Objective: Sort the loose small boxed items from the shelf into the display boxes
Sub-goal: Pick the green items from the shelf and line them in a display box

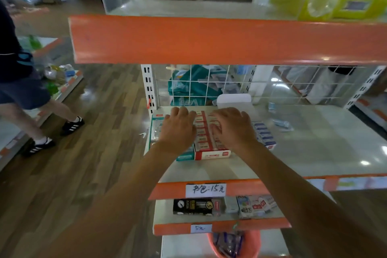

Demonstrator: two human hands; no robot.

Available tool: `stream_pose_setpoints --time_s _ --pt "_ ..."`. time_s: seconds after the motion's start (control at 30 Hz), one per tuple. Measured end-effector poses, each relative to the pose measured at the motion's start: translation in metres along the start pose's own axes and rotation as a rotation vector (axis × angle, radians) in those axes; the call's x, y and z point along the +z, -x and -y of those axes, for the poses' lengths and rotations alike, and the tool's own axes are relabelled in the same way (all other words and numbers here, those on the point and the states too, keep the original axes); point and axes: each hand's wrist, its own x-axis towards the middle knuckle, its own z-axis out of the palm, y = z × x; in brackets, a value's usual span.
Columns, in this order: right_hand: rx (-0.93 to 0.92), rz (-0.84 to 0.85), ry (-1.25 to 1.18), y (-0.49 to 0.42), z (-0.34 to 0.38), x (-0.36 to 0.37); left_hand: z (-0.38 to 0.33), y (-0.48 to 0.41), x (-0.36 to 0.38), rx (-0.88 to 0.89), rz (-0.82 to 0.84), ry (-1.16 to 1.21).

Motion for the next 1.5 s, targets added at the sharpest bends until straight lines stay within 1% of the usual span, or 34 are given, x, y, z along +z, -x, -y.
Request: stream_pose_setpoints --time_s 0.1,0.33,0.57,0.67,0.77,0.87,1.0,1.17,1.33,1.5 --pt "0.073 0.034 0.050 0.011 -0.035 -0.004 -0.032 -0.015 0.003 0.024 0.036 -0.010" --pt "0.170 0.015 0.068 0.033 -0.117 -0.010 -0.110 -0.047 0.014 0.138 0.047 -0.063" --pt "0.275 -0.063 -0.055 0.062 -0.183 -0.007 -0.183 -0.063 0.030 0.243 0.101 0.000" --pt "0.286 0.022 -0.119 0.071 -0.202 -0.002 -0.203 -0.069 0.038 0.268 0.149 -0.009" --pt "0.287 0.089 -0.158 0.074 -0.217 0.005 -0.216 -0.075 0.047 0.261 0.183 -0.015" --pt "0.260 0.102 -0.176 0.079 -0.228 0.013 -0.226 -0.083 0.056 0.262 0.196 -0.011" --pt "0.244 0.041 -0.234 0.085 -0.239 0.025 -0.235 -0.097 0.063 0.259 0.236 0.021" --pt "0.176 0.001 -0.222 0.082 -0.244 0.031 -0.241 -0.112 0.078 0.271 0.293 0.019" --pt "0.142 0.008 -0.216 0.082 -0.245 0.035 -0.244 -0.123 0.089 0.261 0.304 0.032" --pt "0.130 -0.063 -0.251 0.083 -0.247 0.037 -0.246 -0.127 0.096 0.266 0.278 -0.004"
